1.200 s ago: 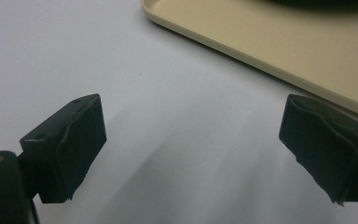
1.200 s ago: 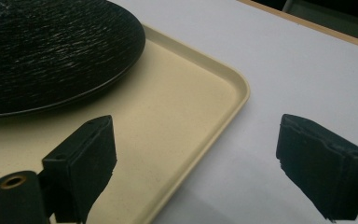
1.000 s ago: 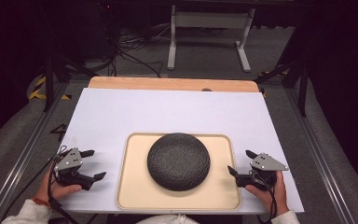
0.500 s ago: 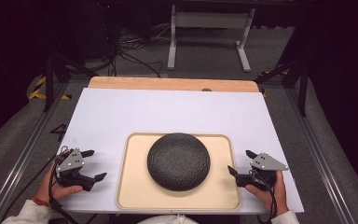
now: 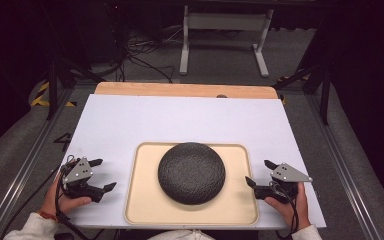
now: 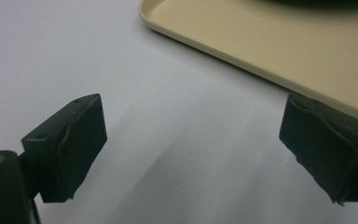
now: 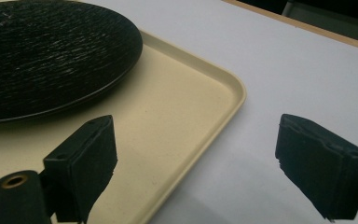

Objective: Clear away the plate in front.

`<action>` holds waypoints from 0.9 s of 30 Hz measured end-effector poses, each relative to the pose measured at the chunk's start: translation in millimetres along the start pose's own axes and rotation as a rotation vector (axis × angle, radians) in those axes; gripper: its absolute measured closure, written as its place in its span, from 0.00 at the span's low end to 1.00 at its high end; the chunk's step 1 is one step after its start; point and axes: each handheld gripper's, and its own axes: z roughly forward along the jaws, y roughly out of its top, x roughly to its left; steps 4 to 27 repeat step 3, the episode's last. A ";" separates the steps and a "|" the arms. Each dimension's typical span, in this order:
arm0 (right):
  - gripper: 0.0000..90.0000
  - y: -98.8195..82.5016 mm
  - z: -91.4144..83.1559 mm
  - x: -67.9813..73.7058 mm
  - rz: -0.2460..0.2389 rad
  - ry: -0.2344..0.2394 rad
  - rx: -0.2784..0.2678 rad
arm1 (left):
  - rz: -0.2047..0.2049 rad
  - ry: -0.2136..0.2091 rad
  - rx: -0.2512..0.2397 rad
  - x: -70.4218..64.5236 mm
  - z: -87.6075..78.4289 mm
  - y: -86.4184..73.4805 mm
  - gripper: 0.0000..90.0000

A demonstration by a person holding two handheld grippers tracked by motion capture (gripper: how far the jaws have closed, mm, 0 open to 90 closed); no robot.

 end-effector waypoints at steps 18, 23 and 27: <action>0.14 -0.8 1.2 -0.5 0.007 -0.001 0.007 | -0.002 0.000 0.005 1.2 1.5 -0.4 0.09; 0.14 -0.8 1.2 -0.5 0.007 -0.001 0.007 | -0.002 0.000 0.005 1.2 1.5 -0.4 0.09; 0.14 -0.8 1.2 -0.5 0.007 -0.001 0.007 | -0.002 0.000 0.005 1.2 1.5 -0.4 0.09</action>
